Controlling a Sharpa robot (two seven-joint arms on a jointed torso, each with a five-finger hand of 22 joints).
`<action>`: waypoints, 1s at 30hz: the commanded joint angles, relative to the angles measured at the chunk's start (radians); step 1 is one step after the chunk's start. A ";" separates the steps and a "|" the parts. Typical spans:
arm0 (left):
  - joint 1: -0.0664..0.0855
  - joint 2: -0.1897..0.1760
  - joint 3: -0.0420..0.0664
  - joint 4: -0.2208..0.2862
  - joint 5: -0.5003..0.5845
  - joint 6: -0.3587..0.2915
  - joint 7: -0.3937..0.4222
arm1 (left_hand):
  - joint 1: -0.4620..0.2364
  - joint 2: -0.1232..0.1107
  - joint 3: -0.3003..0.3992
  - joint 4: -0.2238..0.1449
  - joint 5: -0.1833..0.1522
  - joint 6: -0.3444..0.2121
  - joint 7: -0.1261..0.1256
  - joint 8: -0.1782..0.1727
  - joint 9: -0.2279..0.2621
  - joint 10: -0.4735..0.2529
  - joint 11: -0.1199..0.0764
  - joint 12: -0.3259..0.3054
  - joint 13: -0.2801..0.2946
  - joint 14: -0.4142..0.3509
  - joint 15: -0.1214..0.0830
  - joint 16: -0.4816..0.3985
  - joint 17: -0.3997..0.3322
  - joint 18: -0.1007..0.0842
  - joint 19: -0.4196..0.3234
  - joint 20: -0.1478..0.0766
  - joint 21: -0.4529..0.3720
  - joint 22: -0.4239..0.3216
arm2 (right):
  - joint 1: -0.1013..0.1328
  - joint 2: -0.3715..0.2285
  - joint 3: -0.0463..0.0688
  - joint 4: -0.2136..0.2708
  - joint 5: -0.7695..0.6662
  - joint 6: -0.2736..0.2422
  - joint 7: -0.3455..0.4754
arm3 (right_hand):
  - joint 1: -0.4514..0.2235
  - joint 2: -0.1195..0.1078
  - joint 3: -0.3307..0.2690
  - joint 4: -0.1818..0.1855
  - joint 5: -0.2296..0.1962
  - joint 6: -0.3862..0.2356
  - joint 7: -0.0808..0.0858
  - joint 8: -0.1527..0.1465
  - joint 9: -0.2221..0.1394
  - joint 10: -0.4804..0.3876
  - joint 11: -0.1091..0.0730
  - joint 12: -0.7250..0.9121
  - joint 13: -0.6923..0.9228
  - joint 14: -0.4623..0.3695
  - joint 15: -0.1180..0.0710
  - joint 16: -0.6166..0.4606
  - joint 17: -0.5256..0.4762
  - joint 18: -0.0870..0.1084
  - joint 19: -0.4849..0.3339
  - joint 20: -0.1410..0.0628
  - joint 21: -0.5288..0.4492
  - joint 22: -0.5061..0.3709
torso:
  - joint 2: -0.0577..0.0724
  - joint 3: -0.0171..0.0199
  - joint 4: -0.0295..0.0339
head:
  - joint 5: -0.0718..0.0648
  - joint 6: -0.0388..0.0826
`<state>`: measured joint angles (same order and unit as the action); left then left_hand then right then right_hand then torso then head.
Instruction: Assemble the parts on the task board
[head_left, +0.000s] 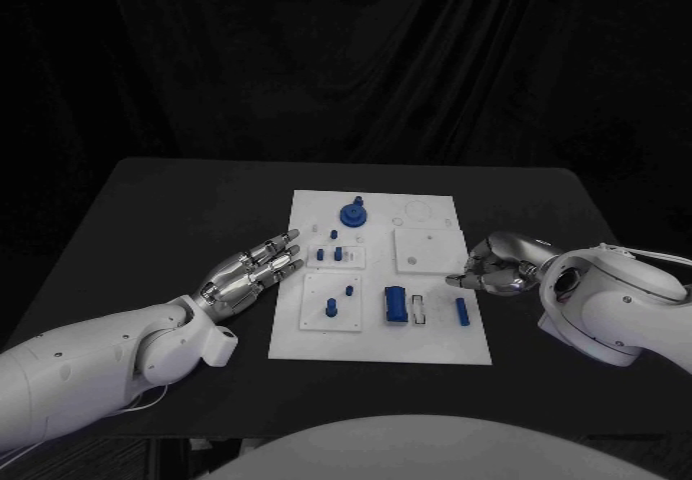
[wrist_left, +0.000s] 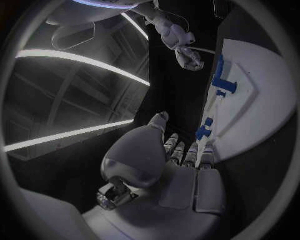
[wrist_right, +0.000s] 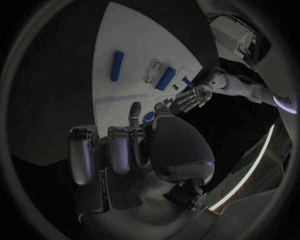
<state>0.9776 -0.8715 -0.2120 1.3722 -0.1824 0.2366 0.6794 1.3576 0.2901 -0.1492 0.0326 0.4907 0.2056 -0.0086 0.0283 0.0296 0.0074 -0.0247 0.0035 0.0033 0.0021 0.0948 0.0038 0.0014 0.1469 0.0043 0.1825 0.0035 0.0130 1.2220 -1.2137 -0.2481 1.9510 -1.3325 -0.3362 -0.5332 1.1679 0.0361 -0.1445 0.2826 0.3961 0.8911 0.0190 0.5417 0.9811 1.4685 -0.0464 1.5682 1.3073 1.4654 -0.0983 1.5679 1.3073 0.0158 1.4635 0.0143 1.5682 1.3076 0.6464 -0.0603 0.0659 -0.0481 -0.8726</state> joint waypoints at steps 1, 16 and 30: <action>-0.001 0.001 0.001 0.004 0.006 -0.005 0.080 | 0.007 -0.002 0.005 -0.004 0.006 0.002 0.003 0.003 0.000 0.000 0.001 -0.001 -0.001 -0.002 0.005 -0.004 -0.001 0.013 -0.001 0.006 0.000 -0.001 | -0.002 -0.004 0.000 -0.011 -0.100 0.069 -0.087 | 0.012 -0.001 0.005 0.000 0.018 0.007 0.003 -0.013 -0.008 0.102 0.002 0.003 0.263 0.105 -0.002 0.003 0.263 -0.016 0.107 -0.002 0.003 0.263 | 0.000 -0.0001 0.0002 | -0.007 0.000; -0.001 0.005 0.001 -0.001 0.006 0.001 0.080 | 0.008 -0.002 0.006 -0.006 0.007 0.000 0.002 0.003 0.000 0.000 0.002 -0.001 -0.001 -0.002 0.005 -0.004 -0.001 0.013 -0.001 0.006 0.000 -0.001 | -0.067 0.022 -0.001 -0.044 -0.136 0.066 -0.122 | 0.027 -0.005 0.004 0.005 0.012 0.024 0.013 -0.075 -0.061 0.102 0.011 0.003 0.263 0.105 0.005 0.003 0.263 -0.016 0.107 0.004 0.003 0.263 | 0.000 0.0006 -0.0003 | -0.029 0.000; -0.002 0.005 0.001 -0.004 0.006 0.005 0.075 | 0.008 -0.001 0.006 -0.006 0.008 -0.001 0.002 0.003 0.000 0.000 0.003 -0.001 -0.001 -0.002 0.006 -0.004 -0.001 0.013 -0.001 0.006 0.000 -0.001 | -0.106 0.072 -0.001 -0.077 -0.137 0.078 -0.119 | 0.034 -0.002 -0.002 0.001 0.003 0.038 0.031 -0.173 -0.155 0.102 0.026 0.003 0.263 0.105 0.018 0.003 0.263 -0.016 0.107 0.016 0.003 0.263 | 0.000 0.0006 0.0002 | -0.025 0.000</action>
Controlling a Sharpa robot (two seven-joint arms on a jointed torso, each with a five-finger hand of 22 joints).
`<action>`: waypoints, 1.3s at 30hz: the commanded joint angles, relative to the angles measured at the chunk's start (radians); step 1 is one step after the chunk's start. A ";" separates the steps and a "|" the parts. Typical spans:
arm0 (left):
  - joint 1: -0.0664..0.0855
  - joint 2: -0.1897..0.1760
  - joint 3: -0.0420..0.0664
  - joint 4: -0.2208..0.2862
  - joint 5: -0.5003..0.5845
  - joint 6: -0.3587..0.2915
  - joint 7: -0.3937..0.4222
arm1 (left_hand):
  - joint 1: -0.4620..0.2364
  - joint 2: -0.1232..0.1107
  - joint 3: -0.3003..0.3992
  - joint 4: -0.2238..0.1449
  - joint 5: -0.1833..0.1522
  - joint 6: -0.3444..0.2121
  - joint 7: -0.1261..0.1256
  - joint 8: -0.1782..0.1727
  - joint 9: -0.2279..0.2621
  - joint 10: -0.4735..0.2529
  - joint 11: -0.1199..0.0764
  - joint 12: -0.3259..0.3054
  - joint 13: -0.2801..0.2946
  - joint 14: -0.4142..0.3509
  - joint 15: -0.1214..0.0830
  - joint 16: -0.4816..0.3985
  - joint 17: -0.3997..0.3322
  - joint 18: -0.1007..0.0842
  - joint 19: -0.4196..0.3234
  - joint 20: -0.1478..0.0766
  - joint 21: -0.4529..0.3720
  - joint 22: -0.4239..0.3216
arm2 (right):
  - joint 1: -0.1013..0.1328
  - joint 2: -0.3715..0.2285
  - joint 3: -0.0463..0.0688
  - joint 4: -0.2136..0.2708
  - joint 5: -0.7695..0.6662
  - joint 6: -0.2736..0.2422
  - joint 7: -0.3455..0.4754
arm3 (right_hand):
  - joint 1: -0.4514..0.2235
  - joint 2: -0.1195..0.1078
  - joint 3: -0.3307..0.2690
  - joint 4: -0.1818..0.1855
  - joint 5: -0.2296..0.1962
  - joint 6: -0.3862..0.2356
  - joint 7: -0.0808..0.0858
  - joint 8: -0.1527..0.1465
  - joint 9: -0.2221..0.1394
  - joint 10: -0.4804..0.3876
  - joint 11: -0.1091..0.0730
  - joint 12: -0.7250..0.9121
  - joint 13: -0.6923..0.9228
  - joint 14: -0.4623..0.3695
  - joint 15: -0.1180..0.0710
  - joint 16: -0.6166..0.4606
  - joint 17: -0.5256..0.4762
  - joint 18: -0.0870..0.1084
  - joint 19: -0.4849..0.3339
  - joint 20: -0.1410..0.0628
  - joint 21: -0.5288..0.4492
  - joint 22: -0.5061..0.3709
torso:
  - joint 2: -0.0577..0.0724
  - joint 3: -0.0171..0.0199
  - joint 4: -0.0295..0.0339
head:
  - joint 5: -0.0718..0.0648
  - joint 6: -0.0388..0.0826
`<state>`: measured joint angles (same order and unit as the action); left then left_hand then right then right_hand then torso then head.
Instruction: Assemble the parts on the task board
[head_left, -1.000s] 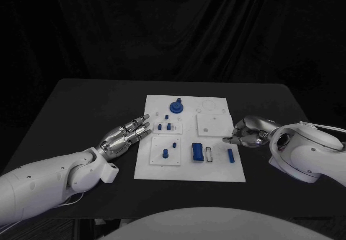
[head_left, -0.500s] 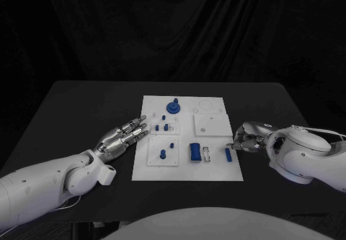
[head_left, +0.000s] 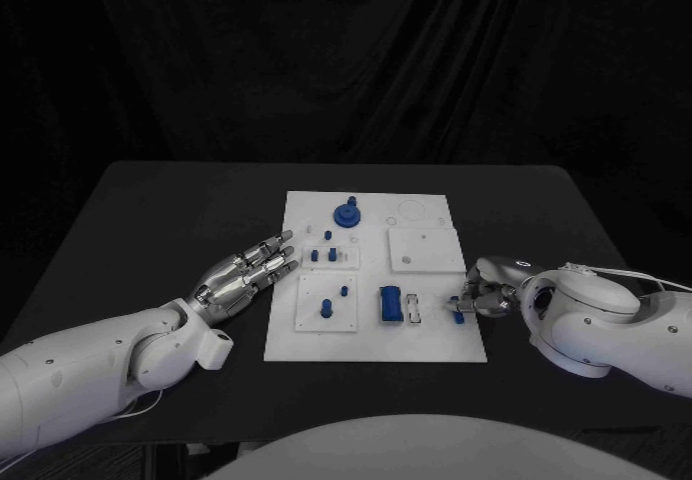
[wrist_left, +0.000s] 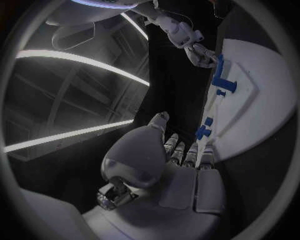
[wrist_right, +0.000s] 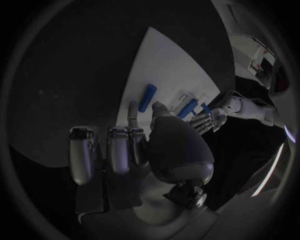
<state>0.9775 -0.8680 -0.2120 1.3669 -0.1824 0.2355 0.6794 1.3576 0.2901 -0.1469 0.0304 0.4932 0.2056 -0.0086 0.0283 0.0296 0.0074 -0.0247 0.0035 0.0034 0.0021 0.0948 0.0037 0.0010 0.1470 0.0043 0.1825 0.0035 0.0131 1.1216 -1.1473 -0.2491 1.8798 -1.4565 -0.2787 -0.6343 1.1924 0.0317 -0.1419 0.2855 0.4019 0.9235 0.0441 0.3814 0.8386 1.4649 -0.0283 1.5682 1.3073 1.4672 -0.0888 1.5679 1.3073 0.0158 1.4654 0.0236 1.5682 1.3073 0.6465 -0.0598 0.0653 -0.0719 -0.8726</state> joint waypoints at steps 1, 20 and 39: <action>-0.002 0.001 0.001 0.002 0.006 0.006 0.075 | 0.008 -0.001 0.004 -0.004 0.005 -0.001 0.002 0.003 0.000 0.000 0.003 -0.001 -0.001 -0.002 0.006 -0.004 -0.001 0.013 -0.001 0.006 0.000 -0.001 | -0.009 0.009 0.000 -0.010 -0.013 0.028 -0.018 | 0.011 0.003 -0.005 -0.002 -0.003 0.007 0.006 -0.017 -0.018 0.106 0.009 0.003 0.264 0.104 0.009 0.003 0.263 -0.016 0.105 0.007 0.003 0.263 | 0.000 0.0002 0.0010 | -0.003 0.000; -0.002 0.004 0.001 0.000 0.006 0.011 0.068 | 0.008 -0.001 0.005 -0.005 0.005 -0.003 0.003 0.002 0.000 -0.001 0.003 -0.001 -0.001 -0.002 0.006 -0.004 -0.001 0.013 -0.001 0.006 0.000 -0.002 | -0.046 0.045 0.000 -0.044 0.042 0.023 -0.015 | 0.189 -0.011 0.091 -0.093 0.329 0.047 0.023 -0.165 -0.187 0.106 0.022 0.003 0.264 0.104 0.021 0.003 0.263 -0.015 0.105 0.021 0.001 0.263 | 0.000 -0.0002 0.0002 | 0.001 0.000; -0.004 0.007 0.001 -0.002 0.006 0.014 0.065 | 0.008 -0.001 0.006 -0.006 0.006 -0.004 0.004 0.002 -0.001 -0.001 0.003 -0.001 -0.001 -0.002 0.006 -0.004 -0.001 0.013 -0.001 0.006 0.000 -0.002 | 0.001 -0.010 0.002 0.037 0.533 -0.213 0.077 | 0.123 -0.101 0.465 -0.185 0.177 0.054 0.039 -0.176 -0.223 0.106 0.037 0.003 0.264 0.104 0.034 0.003 0.263 -0.012 0.098 0.033 -0.009 0.259 | -0.001 -0.0003 0.0011 | 0.010 0.000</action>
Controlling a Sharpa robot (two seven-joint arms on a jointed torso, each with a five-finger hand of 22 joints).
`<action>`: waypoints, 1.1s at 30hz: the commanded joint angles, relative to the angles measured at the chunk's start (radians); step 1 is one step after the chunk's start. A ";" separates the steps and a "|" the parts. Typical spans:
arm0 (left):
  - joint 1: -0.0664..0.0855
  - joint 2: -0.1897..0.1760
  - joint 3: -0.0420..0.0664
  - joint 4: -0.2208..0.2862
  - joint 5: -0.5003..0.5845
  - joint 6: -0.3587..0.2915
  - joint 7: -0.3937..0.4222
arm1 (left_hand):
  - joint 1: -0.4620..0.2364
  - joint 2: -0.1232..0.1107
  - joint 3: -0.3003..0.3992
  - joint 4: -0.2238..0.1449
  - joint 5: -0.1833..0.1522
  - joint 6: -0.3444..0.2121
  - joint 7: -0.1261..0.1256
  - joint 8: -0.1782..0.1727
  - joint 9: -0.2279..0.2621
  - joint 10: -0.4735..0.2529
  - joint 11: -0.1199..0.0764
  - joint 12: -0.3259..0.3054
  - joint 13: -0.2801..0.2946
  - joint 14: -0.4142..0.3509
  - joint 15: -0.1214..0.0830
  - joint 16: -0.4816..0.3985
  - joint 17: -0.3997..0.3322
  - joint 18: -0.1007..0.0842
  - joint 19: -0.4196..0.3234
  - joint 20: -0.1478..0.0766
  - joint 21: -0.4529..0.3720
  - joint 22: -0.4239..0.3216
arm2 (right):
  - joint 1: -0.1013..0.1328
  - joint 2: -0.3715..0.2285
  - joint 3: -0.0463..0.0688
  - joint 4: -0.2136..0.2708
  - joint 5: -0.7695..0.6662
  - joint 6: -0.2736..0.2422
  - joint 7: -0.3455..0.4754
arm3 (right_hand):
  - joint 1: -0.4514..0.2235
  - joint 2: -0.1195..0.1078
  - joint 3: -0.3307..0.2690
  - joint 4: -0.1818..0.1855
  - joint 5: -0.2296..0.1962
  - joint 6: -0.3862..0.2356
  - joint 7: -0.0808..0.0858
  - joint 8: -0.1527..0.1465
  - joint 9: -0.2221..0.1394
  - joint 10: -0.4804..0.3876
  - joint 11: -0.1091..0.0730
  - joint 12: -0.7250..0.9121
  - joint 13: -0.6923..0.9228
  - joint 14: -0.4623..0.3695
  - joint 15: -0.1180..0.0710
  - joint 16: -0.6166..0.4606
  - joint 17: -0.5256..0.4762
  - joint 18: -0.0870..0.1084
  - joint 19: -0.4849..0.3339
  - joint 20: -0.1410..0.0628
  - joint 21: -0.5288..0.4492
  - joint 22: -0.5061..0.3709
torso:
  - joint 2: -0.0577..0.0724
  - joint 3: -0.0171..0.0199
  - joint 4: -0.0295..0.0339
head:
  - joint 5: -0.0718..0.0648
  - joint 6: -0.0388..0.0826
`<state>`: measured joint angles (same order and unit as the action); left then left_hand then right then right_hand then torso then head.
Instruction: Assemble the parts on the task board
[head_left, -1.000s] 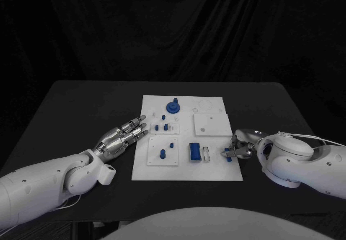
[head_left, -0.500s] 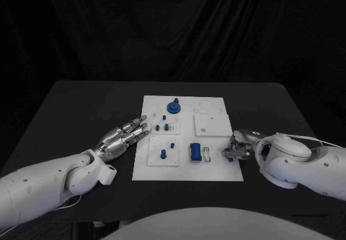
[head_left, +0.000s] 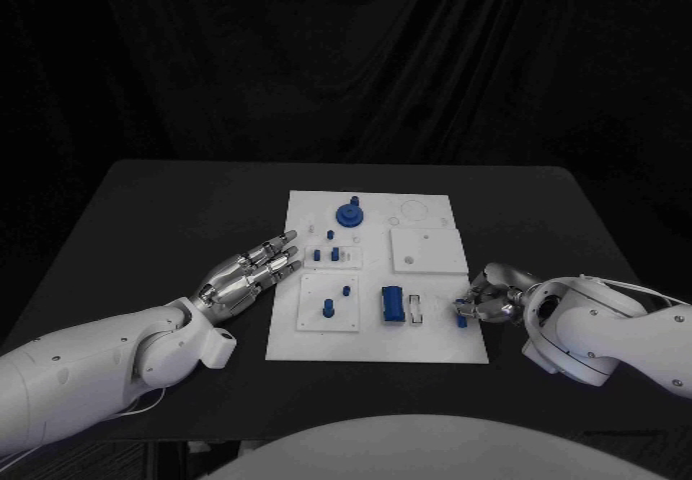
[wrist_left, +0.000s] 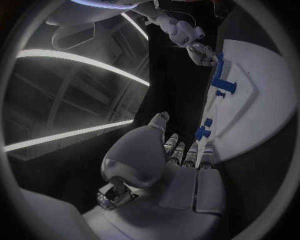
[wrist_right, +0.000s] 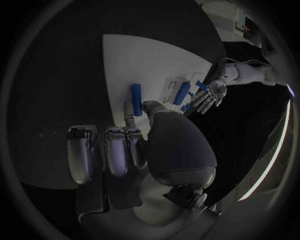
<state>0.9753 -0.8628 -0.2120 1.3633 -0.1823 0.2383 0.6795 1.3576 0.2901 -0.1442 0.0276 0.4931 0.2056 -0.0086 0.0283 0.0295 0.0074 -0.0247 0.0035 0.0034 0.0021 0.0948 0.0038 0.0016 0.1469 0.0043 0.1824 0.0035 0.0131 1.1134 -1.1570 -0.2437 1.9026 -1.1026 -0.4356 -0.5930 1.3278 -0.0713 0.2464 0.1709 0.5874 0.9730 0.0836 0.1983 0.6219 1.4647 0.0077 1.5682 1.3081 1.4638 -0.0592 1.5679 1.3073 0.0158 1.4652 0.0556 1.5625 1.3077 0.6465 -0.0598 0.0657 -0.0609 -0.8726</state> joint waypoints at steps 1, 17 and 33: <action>-0.002 0.002 0.001 0.001 0.006 0.012 0.064 | 0.008 -0.001 0.004 -0.003 0.006 -0.004 0.004 0.002 -0.001 -0.001 0.003 -0.002 -0.001 -0.002 0.006 -0.004 -0.002 0.013 -0.001 0.006 0.000 -0.002 | 0.015 0.000 -0.003 0.021 0.206 -0.062 0.044 | -0.017 0.002 0.081 -0.071 -0.013 0.004 -0.001 0.008 -0.006 0.106 0.001 0.003 0.263 0.107 0.005 0.003 0.263 -0.012 0.098 0.001 -0.003 0.258 | 0.000 -0.0003 0.0009 | -0.002 0.000; -0.002 0.007 0.001 -0.001 0.006 0.016 0.063 | 0.008 0.000 0.005 -0.004 0.006 -0.004 0.004 0.002 -0.001 0.000 0.004 -0.001 -0.001 -0.002 0.006 -0.004 -0.002 0.013 -0.001 0.007 0.000 -0.002 | 0.038 0.059 -0.003 0.005 0.329 -0.026 0.079 | -0.059 0.000 0.099 -0.070 -0.044 -0.002 -0.001 0.014 -0.003 0.106 0.001 0.003 0.263 0.107 0.005 0.003 0.263 -0.012 0.098 0.001 -0.003 0.258 | 0.001 -0.0004 0.0011 | 0.000 0.000; -0.002 0.013 0.001 -0.008 0.006 0.021 0.063 | 0.008 0.001 0.007 -0.005 0.007 -0.004 0.004 0.002 -0.001 0.001 0.005 -0.001 -0.001 -0.002 0.007 -0.004 -0.002 0.013 -0.001 0.007 0.000 -0.002 | 0.038 0.105 -0.004 -0.041 0.334 -0.004 0.081 | -0.112 -0.005 0.098 -0.057 -0.120 -0.014 -0.002 0.022 0.000 0.106 0.000 0.003 0.263 0.107 0.005 0.003 0.263 -0.011 0.095 0.001 -0.008 0.256 | 0.001 -0.0002 0.0027 | 0.002 0.000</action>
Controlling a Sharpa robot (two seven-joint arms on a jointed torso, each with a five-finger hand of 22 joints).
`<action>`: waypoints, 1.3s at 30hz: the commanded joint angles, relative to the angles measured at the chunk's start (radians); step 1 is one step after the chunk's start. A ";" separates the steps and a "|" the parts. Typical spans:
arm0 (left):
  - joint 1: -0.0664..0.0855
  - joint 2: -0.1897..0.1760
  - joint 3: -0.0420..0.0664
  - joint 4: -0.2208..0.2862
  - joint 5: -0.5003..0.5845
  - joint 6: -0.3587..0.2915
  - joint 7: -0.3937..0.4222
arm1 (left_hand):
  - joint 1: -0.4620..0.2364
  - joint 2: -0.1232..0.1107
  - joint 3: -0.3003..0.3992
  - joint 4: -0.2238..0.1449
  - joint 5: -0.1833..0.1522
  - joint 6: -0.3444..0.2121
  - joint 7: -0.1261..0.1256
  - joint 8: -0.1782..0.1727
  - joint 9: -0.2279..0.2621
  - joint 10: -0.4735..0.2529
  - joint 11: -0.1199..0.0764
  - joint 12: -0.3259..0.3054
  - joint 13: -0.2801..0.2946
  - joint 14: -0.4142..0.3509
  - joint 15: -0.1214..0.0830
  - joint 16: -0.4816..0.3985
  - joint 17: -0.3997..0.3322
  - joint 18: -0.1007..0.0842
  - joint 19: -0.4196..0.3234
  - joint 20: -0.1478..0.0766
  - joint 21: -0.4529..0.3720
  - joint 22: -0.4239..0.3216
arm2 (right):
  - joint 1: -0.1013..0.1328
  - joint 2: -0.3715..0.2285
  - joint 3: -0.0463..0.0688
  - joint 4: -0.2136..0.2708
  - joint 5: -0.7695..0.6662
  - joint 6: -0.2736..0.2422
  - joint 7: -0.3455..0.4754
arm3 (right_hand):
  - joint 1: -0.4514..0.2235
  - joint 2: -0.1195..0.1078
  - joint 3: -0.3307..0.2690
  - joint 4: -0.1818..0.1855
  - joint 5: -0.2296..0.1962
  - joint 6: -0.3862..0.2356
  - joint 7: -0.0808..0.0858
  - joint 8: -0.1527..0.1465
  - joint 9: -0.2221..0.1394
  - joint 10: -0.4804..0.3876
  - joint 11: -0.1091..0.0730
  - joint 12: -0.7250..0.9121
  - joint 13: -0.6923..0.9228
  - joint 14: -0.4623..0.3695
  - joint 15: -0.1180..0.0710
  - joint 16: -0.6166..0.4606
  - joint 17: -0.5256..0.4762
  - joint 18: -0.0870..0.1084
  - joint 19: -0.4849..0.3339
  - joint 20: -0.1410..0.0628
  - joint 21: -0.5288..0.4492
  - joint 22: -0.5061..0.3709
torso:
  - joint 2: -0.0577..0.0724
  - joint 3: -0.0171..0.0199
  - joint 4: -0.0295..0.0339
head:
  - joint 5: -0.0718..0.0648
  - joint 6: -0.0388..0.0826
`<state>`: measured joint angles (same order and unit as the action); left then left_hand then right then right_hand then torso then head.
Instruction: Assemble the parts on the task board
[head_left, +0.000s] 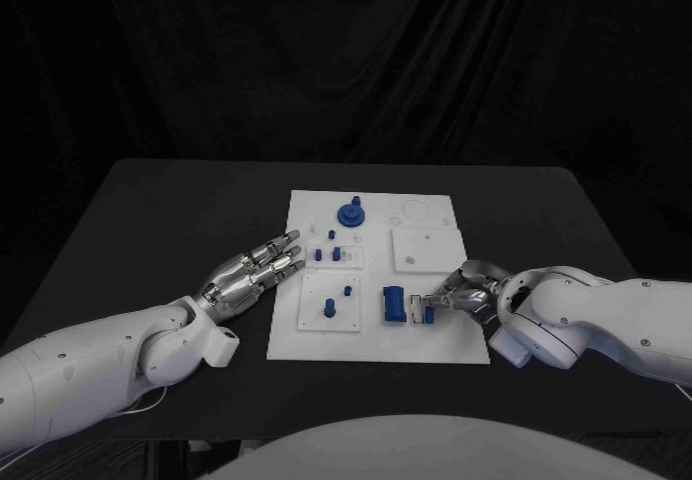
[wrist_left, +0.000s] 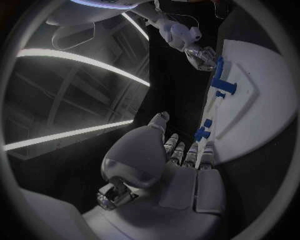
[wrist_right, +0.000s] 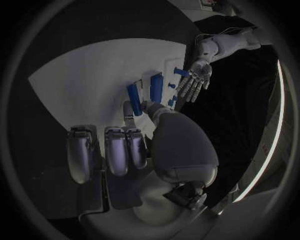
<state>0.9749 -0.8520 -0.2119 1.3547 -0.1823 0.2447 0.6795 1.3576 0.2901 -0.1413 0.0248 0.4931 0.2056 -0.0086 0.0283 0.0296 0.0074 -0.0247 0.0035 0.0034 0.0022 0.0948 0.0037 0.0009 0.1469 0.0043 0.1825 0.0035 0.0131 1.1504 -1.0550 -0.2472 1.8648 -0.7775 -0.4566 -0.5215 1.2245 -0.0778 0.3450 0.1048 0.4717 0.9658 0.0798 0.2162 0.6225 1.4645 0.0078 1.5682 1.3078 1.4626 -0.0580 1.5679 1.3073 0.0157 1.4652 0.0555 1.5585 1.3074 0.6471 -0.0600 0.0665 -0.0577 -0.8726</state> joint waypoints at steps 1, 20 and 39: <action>-0.002 0.003 0.001 0.000 0.006 0.014 0.062 | 0.008 0.001 0.004 -0.002 0.007 -0.004 0.004 0.002 -0.001 0.001 0.005 -0.001 -0.001 -0.002 0.007 -0.004 -0.001 0.013 -0.001 0.007 0.000 -0.002 | 0.001 0.004 0.000 -0.004 0.009 0.018 0.010 | -0.012 0.001 -0.001 0.010 -0.008 -0.008 0.002 0.005 0.000 0.106 0.000 0.003 0.263 0.108 0.004 0.003 0.263 -0.011 0.095 0.001 -0.004 0.257 | 0.000 0.0000 0.0010 | 0.000 0.000; -0.010 0.008 0.001 -0.007 0.006 0.023 0.056 | 0.008 0.001 0.007 -0.002 0.007 -0.006 0.004 0.002 -0.001 0.000 0.005 -0.001 -0.001 -0.002 0.008 -0.004 -0.001 0.013 -0.001 0.008 0.000 -0.002 | 0.001 0.020 0.000 -0.011 0.002 0.026 0.018 | -0.064 0.009 -0.069 0.042 -0.092 -0.019 0.001 0.026 0.005 0.106 0.000 0.003 0.263 0.108 0.003 0.003 0.263 -0.010 0.094 0.000 -0.006 0.256 | 0.000 0.0000 -0.0010 | 0.002 0.000; -0.018 0.009 0.001 -0.007 0.006 0.025 0.049 | 0.008 0.002 0.010 -0.003 0.008 -0.006 0.006 0.002 -0.001 0.000 0.005 -0.001 -0.001 -0.002 0.009 -0.004 -0.001 0.012 -0.001 0.008 0.000 -0.002 | 0.001 0.031 0.000 -0.023 -0.048 0.076 -0.021 | -0.136 -0.005 -0.219 0.127 -0.402 -0.077 0.015 0.057 -0.014 0.106 0.014 0.003 0.263 0.108 0.016 0.003 0.263 -0.002 0.077 0.013 -0.032 0.245 | -0.001 -0.0001 -0.0009 | 0.002 0.000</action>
<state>0.9608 -0.8463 -0.2104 1.3454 -0.1806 0.2544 0.6856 1.3576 0.2901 -0.1386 0.0220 0.4967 0.2021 -0.0051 0.0282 0.0296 0.0074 -0.0247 0.0035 0.0034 -0.0014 0.0983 0.0037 0.0017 0.1468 0.0043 0.1821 0.0035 0.0122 1.1505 -1.0244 -0.2467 1.8416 -0.8044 -0.4008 -0.5219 1.0965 -0.0809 0.1286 0.2326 0.0746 0.8944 0.0940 0.2714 0.6091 1.4648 0.0147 1.5682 1.3075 1.4651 -0.0480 1.5679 1.3073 0.0158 1.4651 0.0628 1.5333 1.3080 0.6466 -0.0600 0.0655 -0.0554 -0.8726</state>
